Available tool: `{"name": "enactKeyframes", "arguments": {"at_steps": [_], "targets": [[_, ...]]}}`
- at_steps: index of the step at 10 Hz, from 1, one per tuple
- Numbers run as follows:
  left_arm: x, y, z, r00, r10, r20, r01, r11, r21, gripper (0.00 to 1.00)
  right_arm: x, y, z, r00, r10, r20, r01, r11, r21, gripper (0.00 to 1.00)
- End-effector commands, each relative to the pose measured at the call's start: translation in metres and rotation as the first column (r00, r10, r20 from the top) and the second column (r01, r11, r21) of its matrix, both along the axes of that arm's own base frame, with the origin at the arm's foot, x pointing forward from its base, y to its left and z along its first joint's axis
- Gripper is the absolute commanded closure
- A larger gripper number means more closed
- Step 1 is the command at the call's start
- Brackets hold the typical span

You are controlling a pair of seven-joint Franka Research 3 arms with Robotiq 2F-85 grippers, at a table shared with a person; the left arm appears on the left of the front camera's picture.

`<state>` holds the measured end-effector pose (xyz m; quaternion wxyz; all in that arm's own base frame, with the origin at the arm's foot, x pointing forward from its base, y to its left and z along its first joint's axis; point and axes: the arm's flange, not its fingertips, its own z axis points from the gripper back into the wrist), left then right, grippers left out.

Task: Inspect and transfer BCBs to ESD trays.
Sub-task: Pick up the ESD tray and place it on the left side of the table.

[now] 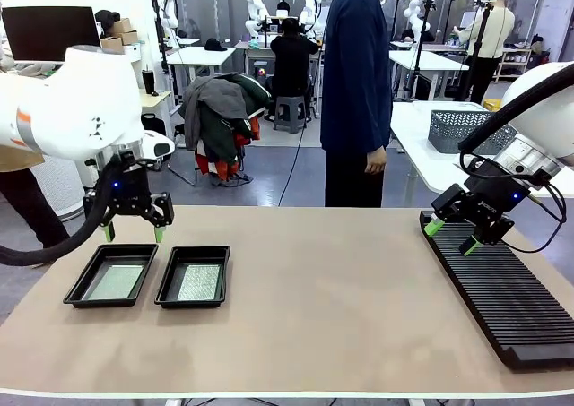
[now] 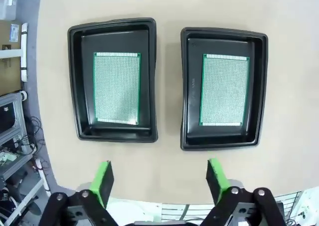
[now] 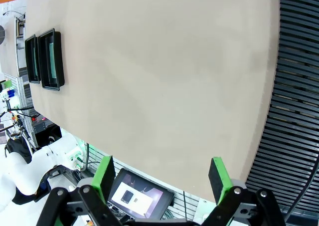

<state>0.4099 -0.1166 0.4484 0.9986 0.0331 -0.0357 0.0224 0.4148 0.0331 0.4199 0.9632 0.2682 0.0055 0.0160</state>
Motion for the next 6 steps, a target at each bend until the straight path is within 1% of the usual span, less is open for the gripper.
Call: {"name": "enactKeyframes", "arguments": {"at_steps": [1,3,4,5,6], "targets": [[0.002,-0.002,0.008,0.999,-0.023,-0.028,0.023,1.000,0.000,0.00,0.002,0.002,-0.001,1.000,-0.026,0.003,0.026,1.000,-0.005,0.00],[-0.002,0.001,0.020,0.999,-0.027,-0.016,0.027,0.999,-0.036,0.00,0.002,0.002,-0.001,1.000,-0.026,0.003,0.026,1.000,-0.005,0.00],[-0.002,0.002,0.021,0.999,-0.043,-0.027,0.042,0.998,-0.043,0.00,0.002,0.002,-0.001,1.000,-0.026,0.003,0.026,1.000,-0.005,0.00],[0.001,-0.004,0.015,1.000,-0.012,-0.002,0.012,1.000,-0.006,0.00,0.002,0.002,-0.001,1.000,-0.026,0.003,0.026,1.000,-0.005,0.00],[0.001,-0.004,0.015,1.000,-0.012,-0.002,0.012,1.000,-0.006,0.00,0.002,0.002,-0.001,1.000,-0.026,0.003,0.026,1.000,-0.005,0.00]]}}
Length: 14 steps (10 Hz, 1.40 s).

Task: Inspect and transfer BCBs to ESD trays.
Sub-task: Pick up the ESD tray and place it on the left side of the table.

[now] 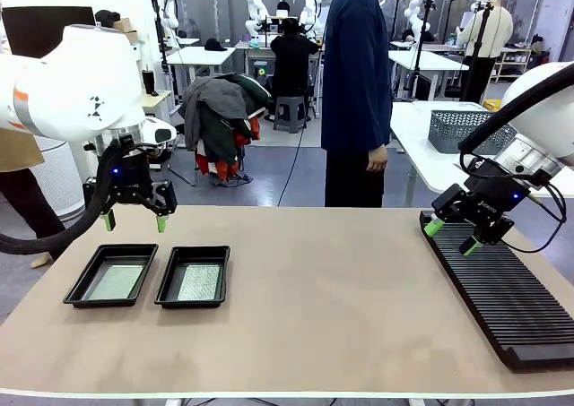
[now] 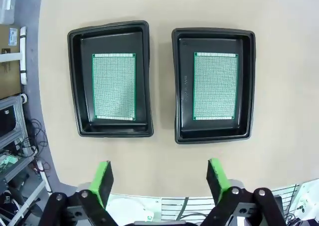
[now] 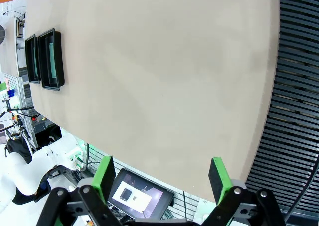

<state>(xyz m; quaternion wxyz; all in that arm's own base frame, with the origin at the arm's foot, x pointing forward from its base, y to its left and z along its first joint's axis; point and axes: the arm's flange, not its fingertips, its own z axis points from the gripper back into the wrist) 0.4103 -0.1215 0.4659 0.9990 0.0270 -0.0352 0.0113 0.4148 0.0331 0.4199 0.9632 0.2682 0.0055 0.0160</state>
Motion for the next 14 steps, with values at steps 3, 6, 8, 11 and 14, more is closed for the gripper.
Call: {"name": "enactKeyframes", "arguments": {"at_steps": [3,6,8,11,14], "targets": [[0.0005,0.0009,-0.0022,1.000,0.010,0.000,-0.010,1.000,0.006,0.00,0.0022,0.0017,-0.0014,1.000,-0.026,0.003,0.026,1.000,-0.005,0.00],[0.0005,0.0009,-0.0022,1.000,0.010,0.000,-0.010,1.000,0.006,0.00,0.0022,0.0017,-0.0014,1.000,-0.026,0.003,0.026,1.000,-0.005,0.00],[0.0005,0.0009,-0.0022,1.000,0.010,0.000,-0.010,1.000,0.006,0.00,0.0022,0.0017,-0.0014,1.000,-0.026,0.003,0.026,1.000,-0.005,0.00],[0.0005,0.0009,-0.0022,1.000,0.010,0.000,-0.010,1.000,0.006,0.00,0.0022,0.0017,-0.0014,1.000,-0.026,0.003,0.026,1.000,-0.005,0.00],[0.0005,0.0009,-0.0022,1.000,0.010,0.000,-0.010,1.000,0.006,0.00,0.0022,0.0017,-0.0014,1.000,-0.026,0.003,0.026,1.000,-0.005,0.00]]}}
